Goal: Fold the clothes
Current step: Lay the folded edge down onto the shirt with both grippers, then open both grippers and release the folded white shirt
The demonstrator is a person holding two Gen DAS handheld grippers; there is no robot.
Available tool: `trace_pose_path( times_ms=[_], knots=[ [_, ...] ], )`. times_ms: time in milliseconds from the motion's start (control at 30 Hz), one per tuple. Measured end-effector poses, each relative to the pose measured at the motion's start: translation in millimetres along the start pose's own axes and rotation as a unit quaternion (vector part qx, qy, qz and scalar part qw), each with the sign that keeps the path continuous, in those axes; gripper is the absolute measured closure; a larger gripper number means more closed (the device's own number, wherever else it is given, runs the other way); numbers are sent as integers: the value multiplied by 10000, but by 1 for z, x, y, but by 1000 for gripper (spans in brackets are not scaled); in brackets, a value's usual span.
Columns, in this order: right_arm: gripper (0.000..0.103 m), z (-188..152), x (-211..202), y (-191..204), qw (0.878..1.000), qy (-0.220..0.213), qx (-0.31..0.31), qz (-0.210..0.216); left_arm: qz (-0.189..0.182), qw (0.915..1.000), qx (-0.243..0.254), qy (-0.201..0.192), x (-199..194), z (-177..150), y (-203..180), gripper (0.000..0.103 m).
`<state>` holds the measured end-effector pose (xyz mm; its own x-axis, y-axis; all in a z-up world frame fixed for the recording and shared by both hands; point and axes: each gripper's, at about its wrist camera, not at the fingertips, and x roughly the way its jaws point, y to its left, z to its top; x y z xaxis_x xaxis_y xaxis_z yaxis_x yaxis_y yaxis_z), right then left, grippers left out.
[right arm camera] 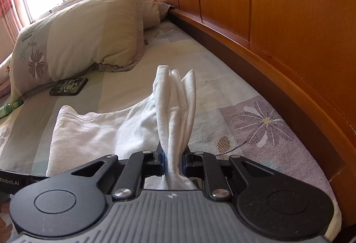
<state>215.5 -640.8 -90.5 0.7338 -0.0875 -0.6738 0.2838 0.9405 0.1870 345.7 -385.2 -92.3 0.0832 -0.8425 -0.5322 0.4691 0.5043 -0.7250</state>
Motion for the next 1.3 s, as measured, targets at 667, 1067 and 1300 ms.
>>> trace_pose_path(
  times_ms=[667,1067,1300],
  knots=[
    [78,9,-45,-26,9991,-377,15,-183,867,9866,1381,-24,-61,-13,-5,87],
    [103,-36,-32,-33,9995,189,-181,-167,1122,9692,2164,356,-3,-22,-21,77],
    [89,-48,-51,-14,9976,151,-632,-224,1628,9501,2655,176,-11,-29,-36,59]
  ],
)
